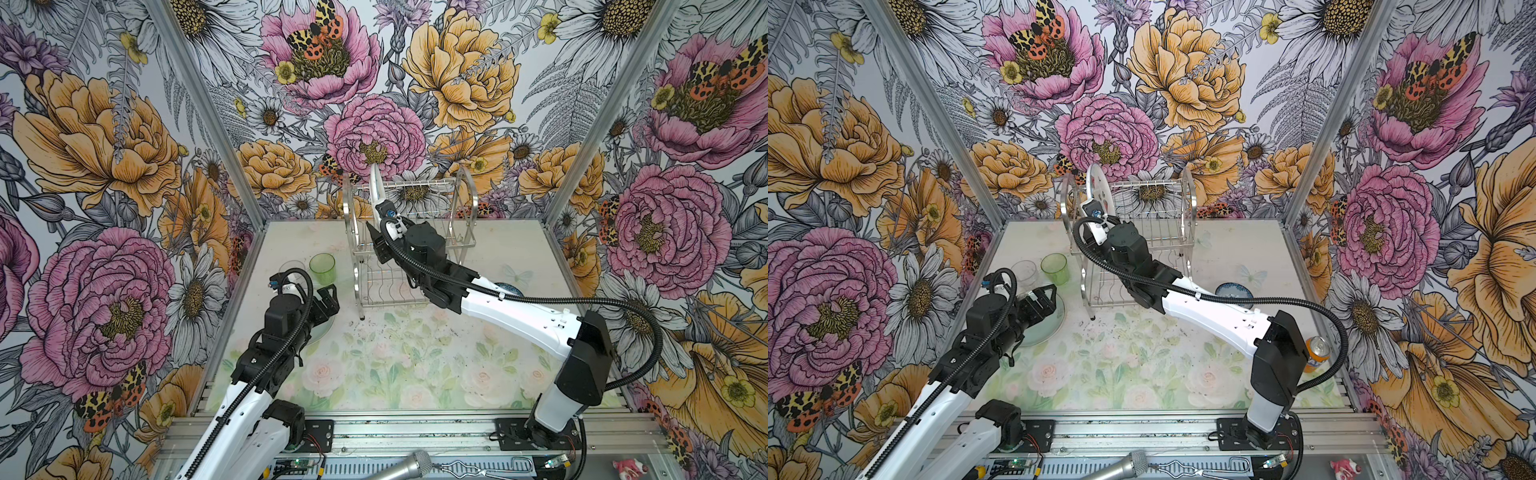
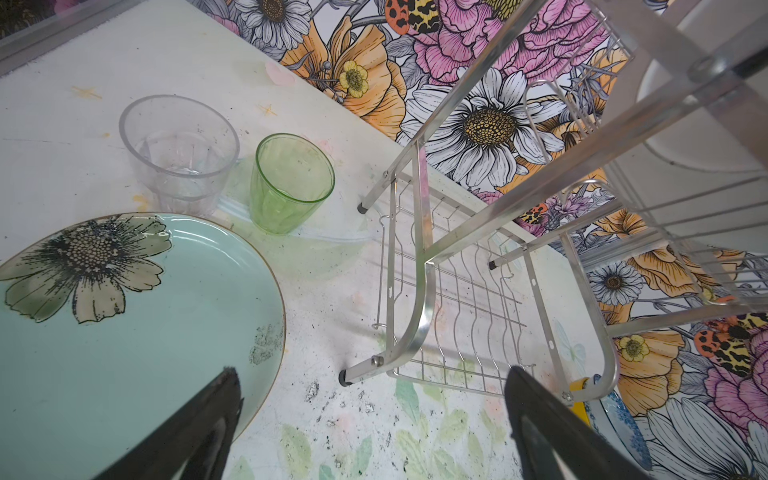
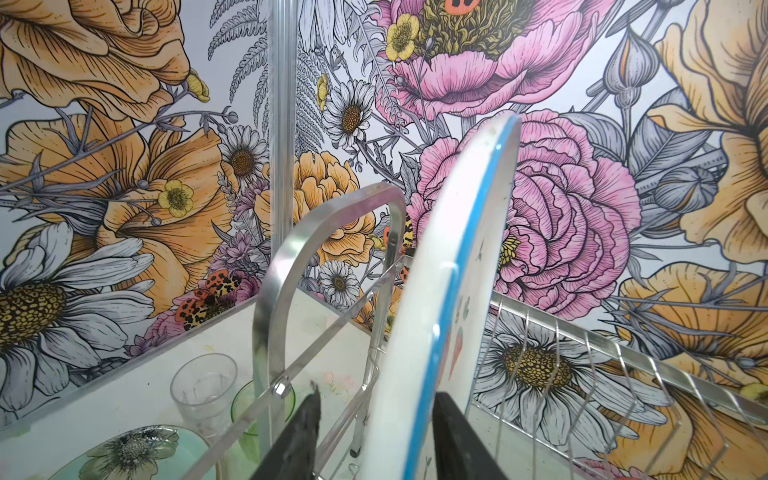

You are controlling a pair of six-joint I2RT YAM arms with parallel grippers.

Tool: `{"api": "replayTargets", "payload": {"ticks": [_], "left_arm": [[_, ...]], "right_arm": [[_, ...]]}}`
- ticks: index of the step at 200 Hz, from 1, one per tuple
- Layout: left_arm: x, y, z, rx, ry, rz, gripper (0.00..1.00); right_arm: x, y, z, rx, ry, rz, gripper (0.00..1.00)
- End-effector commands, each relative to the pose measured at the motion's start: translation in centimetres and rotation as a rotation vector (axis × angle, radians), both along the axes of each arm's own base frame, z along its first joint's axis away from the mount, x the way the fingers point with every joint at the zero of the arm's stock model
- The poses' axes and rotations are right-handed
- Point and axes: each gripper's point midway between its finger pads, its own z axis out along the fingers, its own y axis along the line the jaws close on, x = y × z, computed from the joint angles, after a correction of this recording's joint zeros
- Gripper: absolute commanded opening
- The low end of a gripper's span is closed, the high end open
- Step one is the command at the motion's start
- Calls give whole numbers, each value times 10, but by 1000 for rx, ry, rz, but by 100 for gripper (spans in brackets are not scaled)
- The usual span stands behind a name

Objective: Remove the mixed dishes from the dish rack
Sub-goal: 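Lower the right gripper over the watermelon-print plate rim and close, then lift the watermelon-print plate upward out of its rack slot with the right gripper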

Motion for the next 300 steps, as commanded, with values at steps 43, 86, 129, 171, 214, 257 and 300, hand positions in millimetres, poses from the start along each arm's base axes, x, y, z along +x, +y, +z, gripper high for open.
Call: {"api": "replayTargets", "payload": {"ticks": [43,86,129,171,214,257,300], "left_arm": [[-3,-2,3,-4,-27,-12,99],[-4,-2,3,-6,-27,-17,99],[-5,0,3,-4,-32,-9,99],[-4,-1,3,-5,-29,-12,99],[-3,-2,5,-7,-31,-16,99],[-3,-3,5,-5,-28,-18,99],[-3,-3,5,-4,-26,-18,99]], "right_arm": [[5,3,13,6,-43,-23,29],[8,-1,14,-9,-59,-51,16],[14,-9,16,-12,-66,-107,4],[19,-15,18,5,-64,-153,0],[31,-27,19,29,-55,-266,0],[44,-48,22,52,-57,-381,0],[44,-52,28,50,-69,-336,0]]}}
